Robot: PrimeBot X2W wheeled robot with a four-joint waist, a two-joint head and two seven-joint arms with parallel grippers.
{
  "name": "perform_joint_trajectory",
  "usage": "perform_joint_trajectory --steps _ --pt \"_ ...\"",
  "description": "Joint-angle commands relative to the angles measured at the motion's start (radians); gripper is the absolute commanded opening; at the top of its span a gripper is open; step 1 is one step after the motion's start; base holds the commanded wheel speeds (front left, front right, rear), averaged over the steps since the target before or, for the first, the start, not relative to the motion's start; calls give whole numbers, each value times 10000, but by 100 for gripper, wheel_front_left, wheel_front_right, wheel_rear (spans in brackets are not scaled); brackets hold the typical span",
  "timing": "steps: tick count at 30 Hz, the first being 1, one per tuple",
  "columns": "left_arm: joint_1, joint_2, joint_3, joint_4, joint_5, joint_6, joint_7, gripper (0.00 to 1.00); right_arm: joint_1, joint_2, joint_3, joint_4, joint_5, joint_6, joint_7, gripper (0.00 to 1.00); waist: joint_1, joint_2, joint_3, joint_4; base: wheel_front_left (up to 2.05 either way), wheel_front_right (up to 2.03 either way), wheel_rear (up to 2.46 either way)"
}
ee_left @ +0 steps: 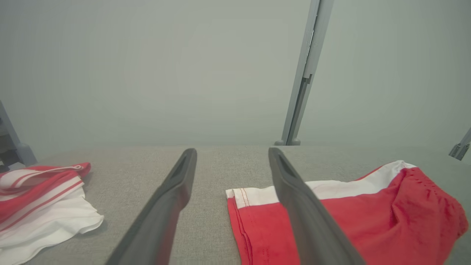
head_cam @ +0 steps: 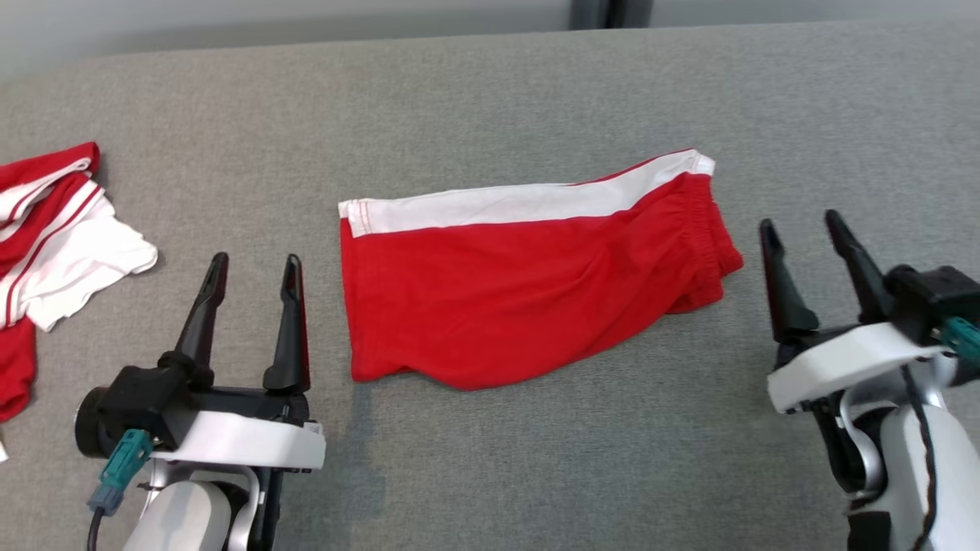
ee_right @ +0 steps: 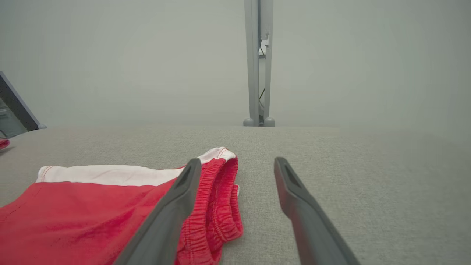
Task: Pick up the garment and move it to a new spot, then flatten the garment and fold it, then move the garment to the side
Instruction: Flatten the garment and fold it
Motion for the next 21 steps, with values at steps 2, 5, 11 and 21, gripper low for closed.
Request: perform_joint_trajectory --steps 2,5,11,21 --pt "-263 -59 -69 114 -17 -104 -62 100 -355 -10 177 494 77 -5 82 100 0 -1 260 297 0 0 0" --pt "-492 -181 -209 334 -27 -234 -120 100 -781 44 346 1600 228 -3 101 100 0 -1 454 529 0 0 0" --pt "-633 -290 -273 603 -76 -347 -207 100 -1066 126 140 3325 673 -3 -188 100 0 -1 600 536 0 0 0" --pt "-790 -240 -341 692 -40 -406 -231 100 -1475 151 1281 4715 2207 -3 -722 0 0 -1 687 332 0 0 0"
